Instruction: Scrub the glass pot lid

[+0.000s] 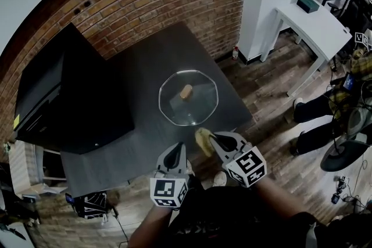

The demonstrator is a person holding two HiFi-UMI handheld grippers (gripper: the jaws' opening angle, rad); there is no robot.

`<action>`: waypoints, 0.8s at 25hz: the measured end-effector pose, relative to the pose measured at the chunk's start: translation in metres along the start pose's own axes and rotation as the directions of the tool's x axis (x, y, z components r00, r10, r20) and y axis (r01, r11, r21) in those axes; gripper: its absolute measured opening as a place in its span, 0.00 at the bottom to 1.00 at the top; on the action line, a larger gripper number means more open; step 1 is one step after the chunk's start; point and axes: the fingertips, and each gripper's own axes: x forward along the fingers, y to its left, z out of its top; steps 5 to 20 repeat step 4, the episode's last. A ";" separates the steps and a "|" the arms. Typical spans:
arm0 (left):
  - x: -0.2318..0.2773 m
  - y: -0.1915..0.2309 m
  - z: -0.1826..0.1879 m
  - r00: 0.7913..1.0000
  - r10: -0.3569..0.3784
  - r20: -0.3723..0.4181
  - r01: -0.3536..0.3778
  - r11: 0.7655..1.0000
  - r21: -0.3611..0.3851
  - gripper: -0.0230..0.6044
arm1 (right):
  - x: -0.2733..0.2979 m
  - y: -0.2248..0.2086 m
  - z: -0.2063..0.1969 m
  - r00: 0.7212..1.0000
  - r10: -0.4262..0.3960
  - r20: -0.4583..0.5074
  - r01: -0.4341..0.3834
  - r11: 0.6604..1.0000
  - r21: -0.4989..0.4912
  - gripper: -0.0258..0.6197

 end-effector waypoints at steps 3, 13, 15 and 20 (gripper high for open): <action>0.000 0.002 0.000 1.000 0.002 0.002 -0.002 1.000 -0.003 0.09 | 0.001 0.000 0.000 1.000 0.000 0.003 0.000 1.000 0.000 0.08; 0.000 0.002 0.000 1.000 0.003 0.003 -0.003 1.000 -0.003 0.09 | 0.001 0.000 0.000 1.000 0.000 0.003 0.000 1.000 0.000 0.08; 0.000 0.002 0.000 1.000 0.003 0.003 -0.003 1.000 -0.003 0.09 | 0.001 0.000 0.000 1.000 0.000 0.003 0.000 1.000 0.000 0.08; 0.000 0.002 0.000 1.000 0.003 0.003 -0.003 1.000 -0.003 0.09 | 0.001 0.000 0.000 1.000 0.000 0.003 0.000 1.000 0.000 0.08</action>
